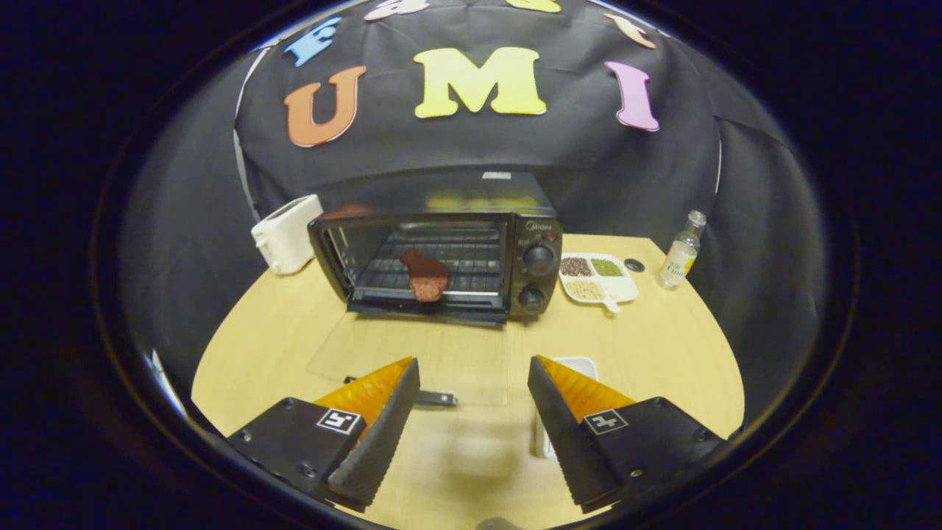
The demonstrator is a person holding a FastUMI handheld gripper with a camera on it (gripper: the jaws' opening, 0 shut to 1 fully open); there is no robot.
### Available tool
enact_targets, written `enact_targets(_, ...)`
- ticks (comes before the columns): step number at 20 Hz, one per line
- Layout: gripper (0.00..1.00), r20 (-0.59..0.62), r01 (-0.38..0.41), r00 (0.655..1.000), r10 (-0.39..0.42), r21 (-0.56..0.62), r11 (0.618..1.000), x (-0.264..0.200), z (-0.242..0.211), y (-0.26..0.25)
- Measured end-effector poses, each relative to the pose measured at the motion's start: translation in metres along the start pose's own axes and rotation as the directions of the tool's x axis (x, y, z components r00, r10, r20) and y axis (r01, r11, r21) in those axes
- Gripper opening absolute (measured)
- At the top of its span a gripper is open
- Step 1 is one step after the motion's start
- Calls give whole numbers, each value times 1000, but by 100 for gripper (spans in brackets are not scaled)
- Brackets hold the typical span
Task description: Open the toaster oven, put the food inside, and close the toaster oven door.
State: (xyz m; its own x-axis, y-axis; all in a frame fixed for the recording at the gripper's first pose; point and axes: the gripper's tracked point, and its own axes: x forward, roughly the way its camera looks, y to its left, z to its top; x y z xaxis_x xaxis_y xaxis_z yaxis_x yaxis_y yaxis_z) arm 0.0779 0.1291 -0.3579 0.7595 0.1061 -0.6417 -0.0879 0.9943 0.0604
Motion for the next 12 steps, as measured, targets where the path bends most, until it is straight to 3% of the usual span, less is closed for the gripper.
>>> enact_targets(12, 95, -205, -96, 975, 85, -43, 994, 48, -103, 73)
